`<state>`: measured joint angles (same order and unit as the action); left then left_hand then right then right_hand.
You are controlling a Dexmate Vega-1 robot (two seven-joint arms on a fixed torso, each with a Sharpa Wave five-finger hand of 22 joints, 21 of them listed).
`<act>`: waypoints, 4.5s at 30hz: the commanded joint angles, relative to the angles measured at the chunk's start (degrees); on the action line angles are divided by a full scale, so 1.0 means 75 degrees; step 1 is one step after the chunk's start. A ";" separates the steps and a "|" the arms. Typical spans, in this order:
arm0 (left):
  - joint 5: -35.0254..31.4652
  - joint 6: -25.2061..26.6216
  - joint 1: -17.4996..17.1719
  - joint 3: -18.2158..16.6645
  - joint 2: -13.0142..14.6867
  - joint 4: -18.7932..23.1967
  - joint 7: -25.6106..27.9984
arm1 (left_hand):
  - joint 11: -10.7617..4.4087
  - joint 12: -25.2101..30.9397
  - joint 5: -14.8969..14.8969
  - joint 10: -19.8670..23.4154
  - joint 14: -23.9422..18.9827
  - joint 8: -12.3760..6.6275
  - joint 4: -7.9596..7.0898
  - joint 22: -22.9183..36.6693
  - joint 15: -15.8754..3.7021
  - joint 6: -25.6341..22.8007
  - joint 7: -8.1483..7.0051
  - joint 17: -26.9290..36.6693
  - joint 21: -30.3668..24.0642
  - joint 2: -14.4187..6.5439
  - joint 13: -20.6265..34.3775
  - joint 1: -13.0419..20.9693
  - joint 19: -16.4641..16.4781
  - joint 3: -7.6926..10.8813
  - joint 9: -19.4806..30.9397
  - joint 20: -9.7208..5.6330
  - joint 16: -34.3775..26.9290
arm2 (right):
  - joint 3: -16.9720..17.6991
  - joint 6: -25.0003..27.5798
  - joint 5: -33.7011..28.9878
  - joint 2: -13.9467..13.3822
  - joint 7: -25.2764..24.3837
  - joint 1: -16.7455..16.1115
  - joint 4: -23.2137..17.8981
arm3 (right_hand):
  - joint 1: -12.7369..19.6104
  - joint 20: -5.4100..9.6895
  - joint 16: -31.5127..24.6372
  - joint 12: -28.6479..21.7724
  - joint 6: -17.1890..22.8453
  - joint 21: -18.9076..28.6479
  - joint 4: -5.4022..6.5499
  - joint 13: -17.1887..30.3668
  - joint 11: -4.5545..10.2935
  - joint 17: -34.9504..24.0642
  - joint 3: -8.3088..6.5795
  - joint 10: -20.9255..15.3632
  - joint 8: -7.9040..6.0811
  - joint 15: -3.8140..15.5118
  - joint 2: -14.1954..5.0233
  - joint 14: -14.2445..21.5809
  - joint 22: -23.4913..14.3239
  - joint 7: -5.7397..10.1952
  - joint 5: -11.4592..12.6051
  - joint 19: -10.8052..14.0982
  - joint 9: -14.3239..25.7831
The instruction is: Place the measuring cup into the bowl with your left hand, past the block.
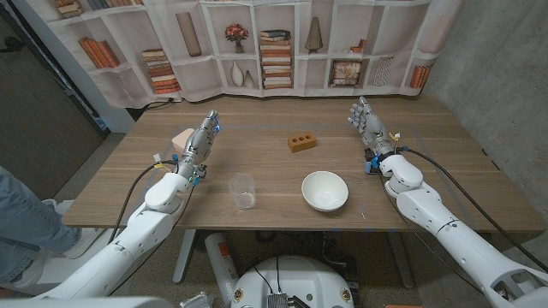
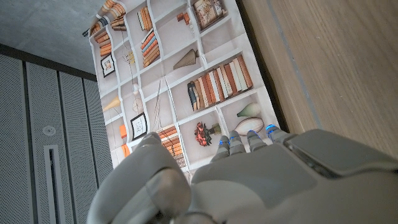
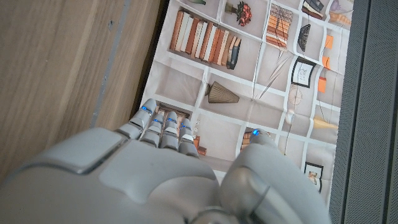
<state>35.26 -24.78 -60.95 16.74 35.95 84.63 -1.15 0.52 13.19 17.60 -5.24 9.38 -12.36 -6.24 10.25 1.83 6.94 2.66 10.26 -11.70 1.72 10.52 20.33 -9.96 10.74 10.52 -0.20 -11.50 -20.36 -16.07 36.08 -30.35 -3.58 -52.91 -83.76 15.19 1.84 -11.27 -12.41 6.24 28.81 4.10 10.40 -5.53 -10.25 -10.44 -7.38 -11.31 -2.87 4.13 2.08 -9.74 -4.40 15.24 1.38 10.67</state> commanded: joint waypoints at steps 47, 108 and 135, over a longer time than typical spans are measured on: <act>-0.0472 -0.0766 -0.1015 -0.0365 0.0344 0.0587 0.0150 | 0.0019 -0.0010 0.0008 0.0167 -0.0188 -0.0007 0.0097 0.0040 0.0058 -0.0217 -0.0012 0.0025 -0.0054 -0.0050 0.0033 0.0193 -0.0218 0.0006 0.0025 0.0122 0.0019 | 0.0026 -0.0033 -0.0039 0.0078 -0.0158 -0.0006 0.0034 | 0.0044 0.0019 0.0017 0.0004 0.0104 -0.0204 -0.0036 0.0015 0.0001 -0.0033 0.0067 -0.0077 0.0010 -0.0052 -0.0056 0.0047 -0.0017 0.0008 -0.0040 0.0070 0.0016; -0.1023 -0.1508 -0.2185 -0.0669 0.0473 0.1229 0.0347 | 0.0025 -0.0066 -0.0032 0.0230 -0.0264 0.0033 0.0141 0.0044 0.0037 -0.0318 -0.0011 0.0031 -0.0045 -0.0083 0.0037 0.0277 -0.0205 -0.0051 0.0030 0.0181 0.0051 | 0.0008 0.0001 -0.0119 0.0125 -0.0268 0.0125 0.0061 | 0.0033 0.0003 0.0035 0.0029 0.0119 -0.0420 -0.0068 0.0016 0.0016 -0.0034 0.0125 -0.0074 0.0013 -0.0050 -0.0083 0.0057 -0.0023 0.0012 -0.0064 0.0119 0.0015; -0.1194 -0.1482 -0.2612 -0.0704 0.0480 0.1484 0.0539 | 0.0011 -0.0091 -0.0048 0.0242 -0.0266 0.0044 0.0161 0.0046 0.0048 -0.0367 -0.0012 0.0032 -0.0041 -0.0096 0.0038 0.0316 -0.0205 -0.0076 0.0032 0.0215 0.0068 | 0.0117 -0.0123 -0.0081 0.0081 -0.0262 0.0044 0.0099 | 0.0032 -0.0025 0.0037 0.0041 0.0111 -0.0524 -0.0087 0.0017 0.0015 -0.0033 0.0154 -0.0062 0.0019 -0.0071 -0.0087 0.0071 -0.0026 0.0019 -0.0074 0.0124 0.0015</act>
<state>27.17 -36.02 -78.43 11.98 39.67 94.70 1.55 0.61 12.70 17.35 -3.72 7.54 -11.96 -5.30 10.25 2.01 4.49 2.44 10.25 -11.70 0.96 10.51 21.98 -9.75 10.26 10.52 1.06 -11.17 -19.75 -16.44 34.94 -29.64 -6.14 -52.25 -83.52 15.49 1.74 -11.00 -12.41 6.66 25.10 3.55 10.41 -5.52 -10.25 -9.40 -7.37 -11.31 -3.05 3.83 2.26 -9.72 -4.19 14.81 2.11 10.69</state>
